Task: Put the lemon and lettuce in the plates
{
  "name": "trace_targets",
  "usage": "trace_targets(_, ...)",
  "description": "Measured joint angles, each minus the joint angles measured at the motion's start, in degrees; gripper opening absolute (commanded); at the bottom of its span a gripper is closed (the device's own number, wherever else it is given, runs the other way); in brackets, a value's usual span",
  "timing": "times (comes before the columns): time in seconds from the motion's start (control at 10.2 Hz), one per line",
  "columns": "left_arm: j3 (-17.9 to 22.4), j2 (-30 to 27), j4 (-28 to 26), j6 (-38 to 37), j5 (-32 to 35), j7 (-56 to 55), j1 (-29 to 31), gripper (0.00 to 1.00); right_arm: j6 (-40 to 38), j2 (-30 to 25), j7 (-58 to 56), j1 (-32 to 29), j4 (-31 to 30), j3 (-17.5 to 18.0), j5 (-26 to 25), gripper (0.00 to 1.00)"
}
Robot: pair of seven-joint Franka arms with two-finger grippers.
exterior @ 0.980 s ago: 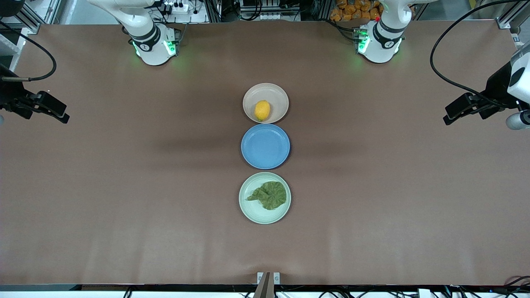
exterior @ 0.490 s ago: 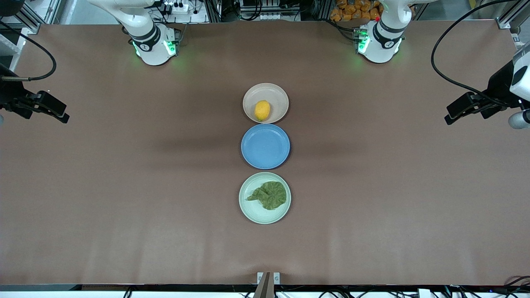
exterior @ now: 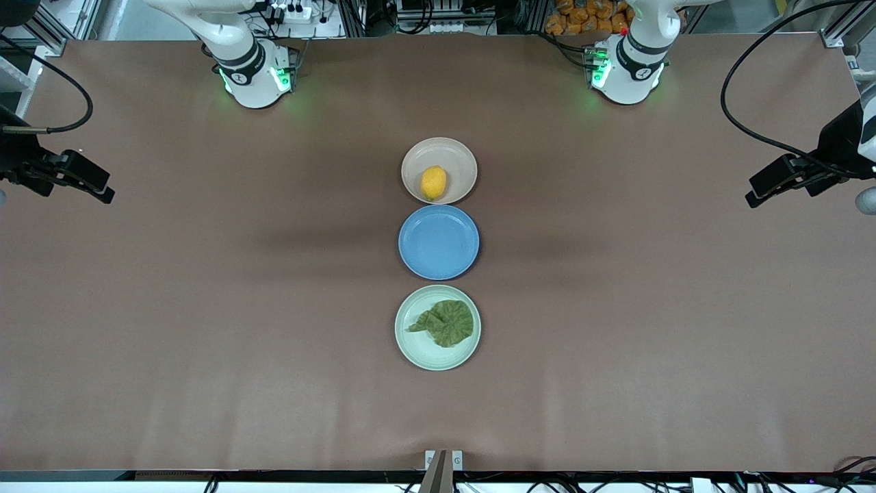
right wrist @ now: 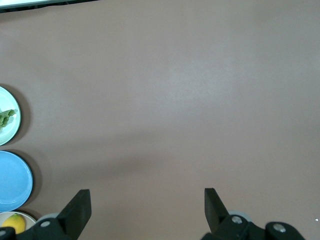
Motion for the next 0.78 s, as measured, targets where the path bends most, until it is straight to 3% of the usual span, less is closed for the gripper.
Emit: trace_targets(0.78, -0.01, -0.10, 0.01, -1.06, 0.12, 0.88, -0.01, 1.00, 0.07, 0.03, 0.00, 0.00, 0.03, -0.02, 0.00, 1.00)
